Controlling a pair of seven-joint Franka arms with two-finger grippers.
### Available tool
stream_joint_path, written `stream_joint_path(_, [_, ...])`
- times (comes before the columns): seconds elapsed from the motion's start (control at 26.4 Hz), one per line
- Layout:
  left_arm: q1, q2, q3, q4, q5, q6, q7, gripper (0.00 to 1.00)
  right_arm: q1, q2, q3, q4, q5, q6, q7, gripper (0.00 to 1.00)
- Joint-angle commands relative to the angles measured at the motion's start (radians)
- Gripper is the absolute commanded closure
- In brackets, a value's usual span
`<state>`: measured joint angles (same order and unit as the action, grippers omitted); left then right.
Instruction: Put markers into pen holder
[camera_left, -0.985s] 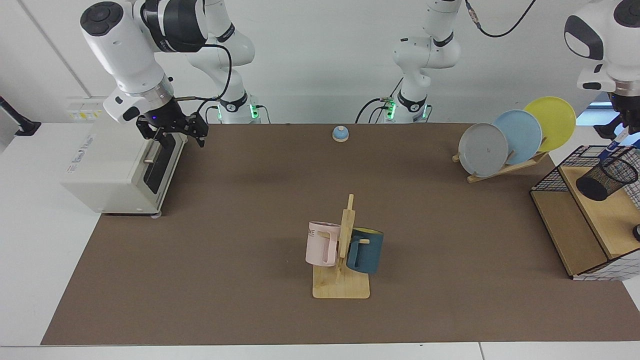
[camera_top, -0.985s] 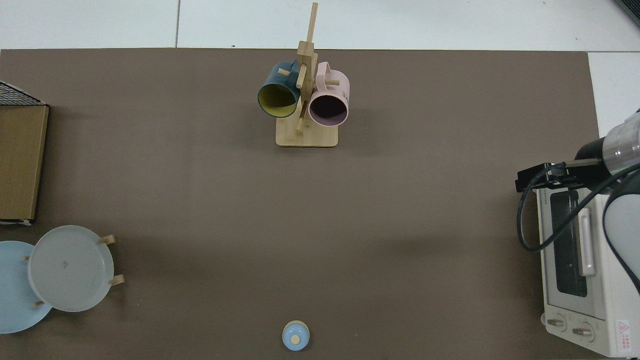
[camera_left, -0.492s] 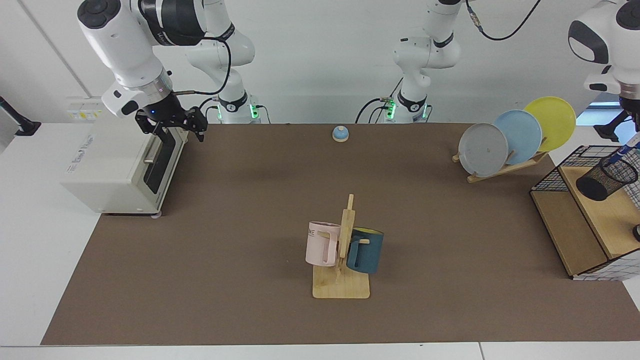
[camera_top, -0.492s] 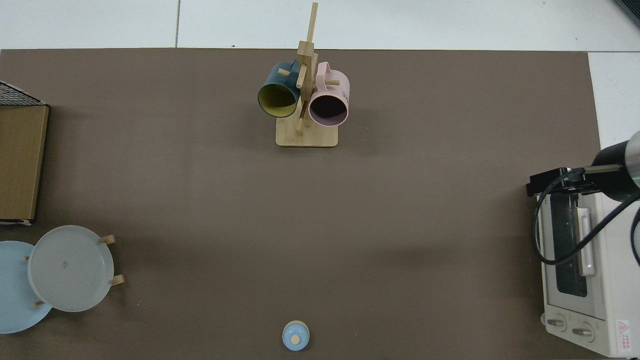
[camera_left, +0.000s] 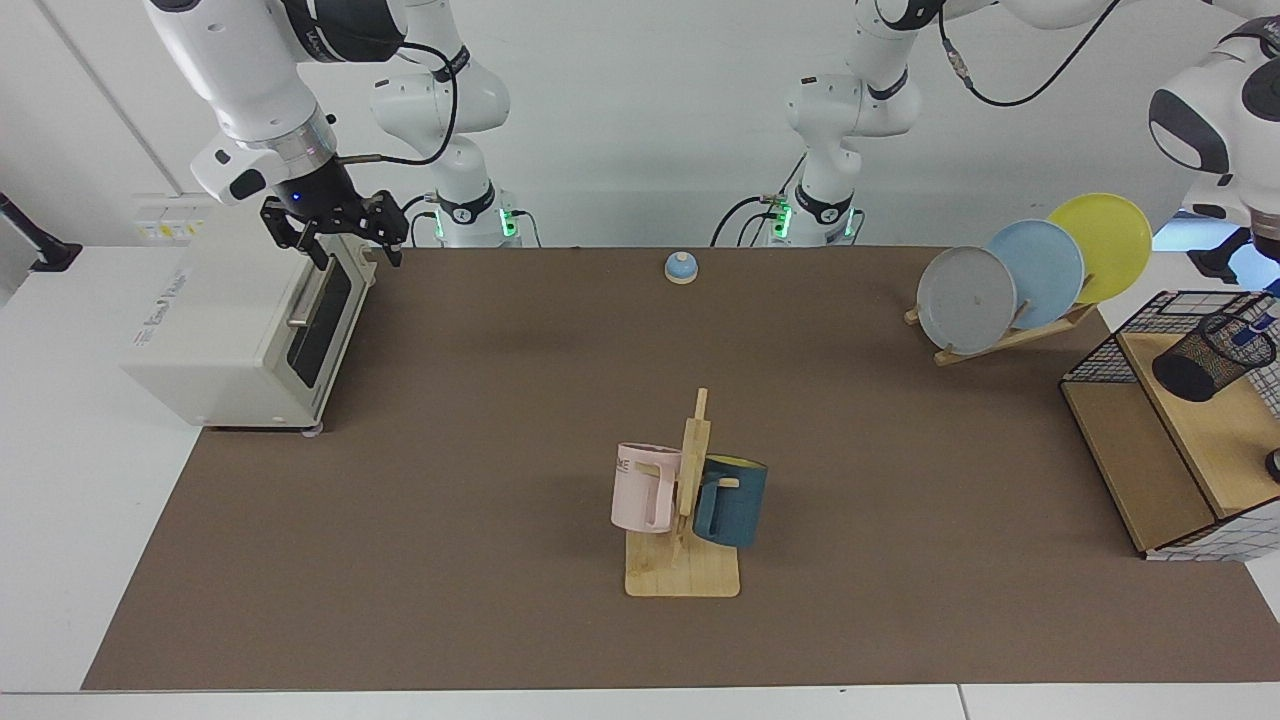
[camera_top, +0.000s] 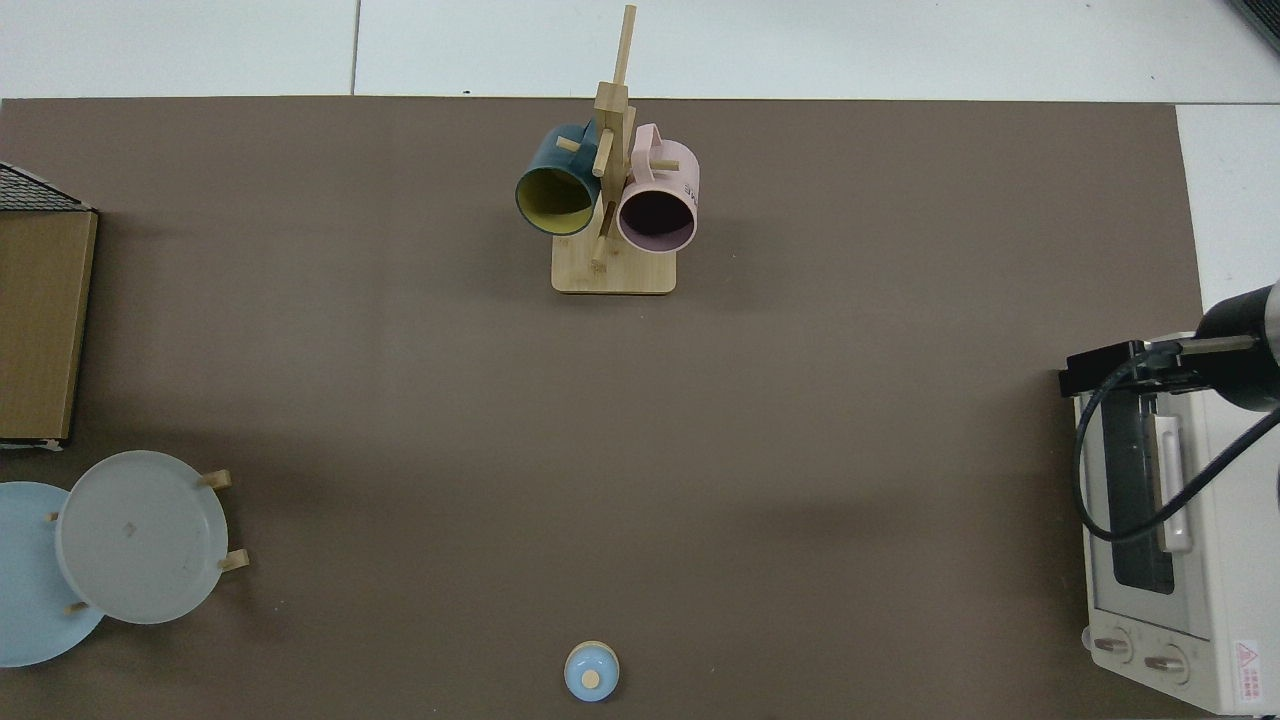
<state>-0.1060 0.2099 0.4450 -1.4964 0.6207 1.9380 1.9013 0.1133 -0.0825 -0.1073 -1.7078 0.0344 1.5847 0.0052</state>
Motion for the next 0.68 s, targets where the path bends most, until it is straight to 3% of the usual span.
stream_joint_path(0.0, [0.0, 0.014, 0.001, 0.012, -0.016, -0.005, 0.027, 0.71, -0.001, -0.011, 0.006, -0.007, -0.001, -0.008, 0.012, 0.0])
stream_joint_path(0.04, [-0.001, 0.014, 0.0, 0.008, -0.013, -0.007, 0.03, 0.39, 0.0, -0.011, 0.006, -0.007, -0.002, -0.003, 0.015, 0.0])
stream_joint_path(0.08, [-0.001, 0.014, 0.0, 0.01, -0.021, -0.008, 0.03, 0.0, 0.002, -0.011, 0.006, -0.007, -0.002, -0.002, 0.016, 0.0])
stream_joint_path(0.42, [-0.008, 0.014, -0.011, 0.013, -0.025, -0.031, 0.01, 0.0, -0.011, -0.01, 0.006, -0.007, -0.002, -0.002, 0.016, 0.0])
stream_joint_path(0.64, [-0.012, 0.011, -0.015, 0.007, -0.131, -0.105, -0.094, 0.0, -0.008, -0.01, 0.006, -0.007, -0.002, -0.002, 0.016, 0.0])
